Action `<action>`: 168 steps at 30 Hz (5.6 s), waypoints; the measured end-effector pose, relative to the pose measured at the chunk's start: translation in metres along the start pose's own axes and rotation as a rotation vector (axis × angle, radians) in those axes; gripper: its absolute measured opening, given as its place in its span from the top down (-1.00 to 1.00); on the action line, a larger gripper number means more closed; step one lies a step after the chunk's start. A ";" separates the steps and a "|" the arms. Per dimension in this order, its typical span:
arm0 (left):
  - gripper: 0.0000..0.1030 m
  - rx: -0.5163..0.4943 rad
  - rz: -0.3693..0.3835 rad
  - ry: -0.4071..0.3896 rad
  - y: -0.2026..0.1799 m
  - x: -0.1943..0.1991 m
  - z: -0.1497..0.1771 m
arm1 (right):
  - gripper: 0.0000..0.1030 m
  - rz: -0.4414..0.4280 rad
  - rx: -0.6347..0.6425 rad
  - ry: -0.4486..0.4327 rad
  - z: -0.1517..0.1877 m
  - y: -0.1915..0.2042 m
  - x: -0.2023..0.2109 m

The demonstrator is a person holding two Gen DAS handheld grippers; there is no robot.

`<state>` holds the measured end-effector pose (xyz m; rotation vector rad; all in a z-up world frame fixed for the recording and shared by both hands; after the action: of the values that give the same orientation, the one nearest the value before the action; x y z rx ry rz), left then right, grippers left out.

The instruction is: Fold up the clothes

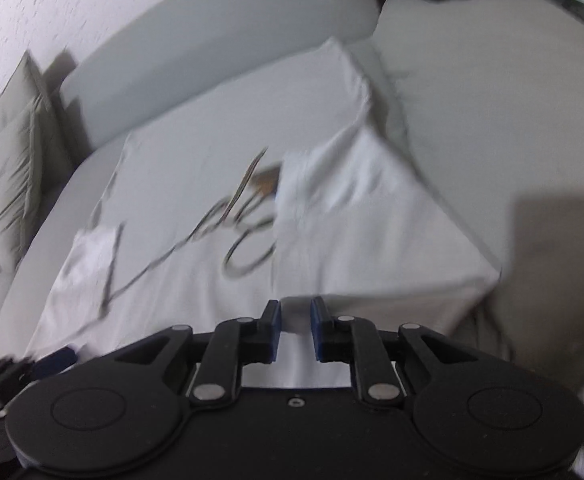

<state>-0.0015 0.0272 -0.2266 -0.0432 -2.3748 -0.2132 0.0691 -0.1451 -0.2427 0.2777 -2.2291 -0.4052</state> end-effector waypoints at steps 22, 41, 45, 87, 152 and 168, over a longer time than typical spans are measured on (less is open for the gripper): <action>0.22 0.140 -0.050 -0.138 0.054 0.044 -0.051 | 0.09 -0.217 0.005 -0.052 -0.027 0.060 0.071; 0.33 0.067 -0.106 -0.136 0.112 -0.147 -0.175 | 0.04 -0.140 -0.106 -0.210 -0.236 0.025 -0.073; 0.75 0.001 -0.171 -0.044 0.129 -0.208 -0.156 | 0.59 0.024 -0.027 -0.203 -0.232 -0.024 -0.146; 0.43 0.393 -0.311 -0.101 0.245 -0.283 -0.200 | 0.86 0.189 -0.198 -0.314 -0.267 -0.105 -0.258; 0.96 0.485 -0.141 -0.315 0.222 -0.081 -0.128 | 0.89 -0.138 -0.489 -0.380 -0.167 -0.088 -0.084; 0.96 0.430 -0.133 -0.183 0.175 -0.008 -0.020 | 0.89 -0.115 -0.483 -0.309 -0.071 -0.111 -0.003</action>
<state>0.0342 0.1963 -0.1936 0.3118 -2.5577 0.2515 0.1334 -0.2603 -0.2442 0.0873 -2.3288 -1.0888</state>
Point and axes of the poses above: each gripper's, at about its wrist camera, not at the fingertips, and x roughly against the way its jaws point, y to its left, z to its underside, the point moved 10 cm from there along -x, roughly the way its jaws point, and after that the axes turned 8 degrees about -y, right-handed, at the moved point
